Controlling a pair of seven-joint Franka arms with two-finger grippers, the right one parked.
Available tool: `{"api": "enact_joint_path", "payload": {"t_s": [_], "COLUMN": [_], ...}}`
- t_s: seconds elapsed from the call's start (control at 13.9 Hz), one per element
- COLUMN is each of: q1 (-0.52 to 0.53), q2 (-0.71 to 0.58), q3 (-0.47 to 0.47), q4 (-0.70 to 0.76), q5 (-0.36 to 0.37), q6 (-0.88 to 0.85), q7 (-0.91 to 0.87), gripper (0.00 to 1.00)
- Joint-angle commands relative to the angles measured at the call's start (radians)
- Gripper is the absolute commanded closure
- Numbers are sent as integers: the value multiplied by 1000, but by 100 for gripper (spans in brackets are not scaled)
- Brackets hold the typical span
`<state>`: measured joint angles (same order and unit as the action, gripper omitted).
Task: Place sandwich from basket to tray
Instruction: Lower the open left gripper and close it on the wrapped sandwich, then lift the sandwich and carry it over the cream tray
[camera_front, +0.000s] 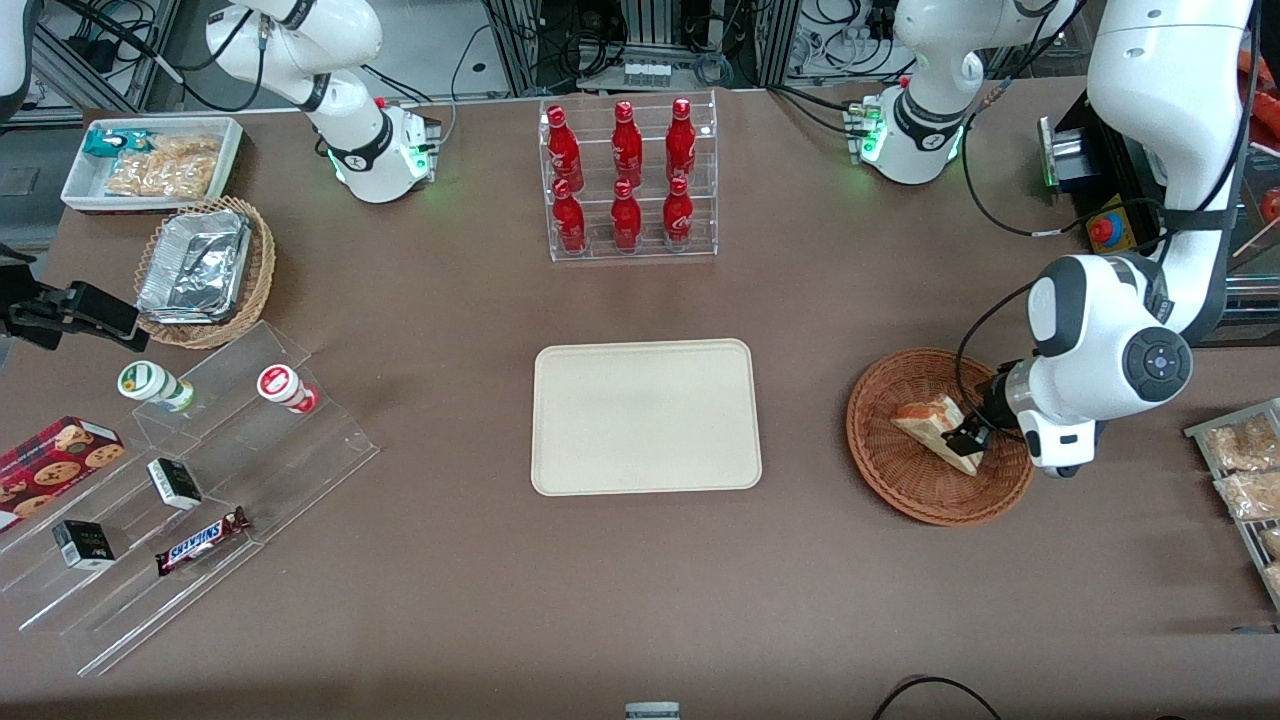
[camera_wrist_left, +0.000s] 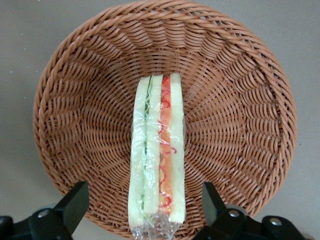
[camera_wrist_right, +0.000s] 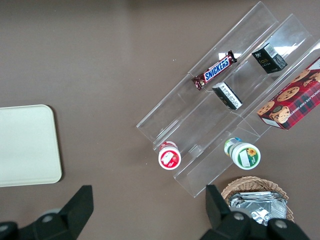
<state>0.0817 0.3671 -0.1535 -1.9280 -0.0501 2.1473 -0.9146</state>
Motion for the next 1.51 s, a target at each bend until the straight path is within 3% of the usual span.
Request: {"api": "enact_joint_path", "payload": {"t_s": [0.0,0.36,0.65,0.72,0.79,0.86,0.94,1.23,1.44], "q1": [-10,-10,-10,-10,-10,-10,-10,-10,-13], "q2": [29,85,108,108,108,107,105,63,-3], "q3": [3,2,2,2,2,2,2,2,0], "q4": [18,11,10,14,14,14,15,9,65], "q5": [-16,-33,-95,-106,-106,-106,-106,-91,-93], "q6": [8,65,88,89,86,82,82,68,-93], "q7": [-12,-13,-13,-12,-13,-4,-4,73,163], "gripper": [0,0,0,9,44,73,84,91,94]}}
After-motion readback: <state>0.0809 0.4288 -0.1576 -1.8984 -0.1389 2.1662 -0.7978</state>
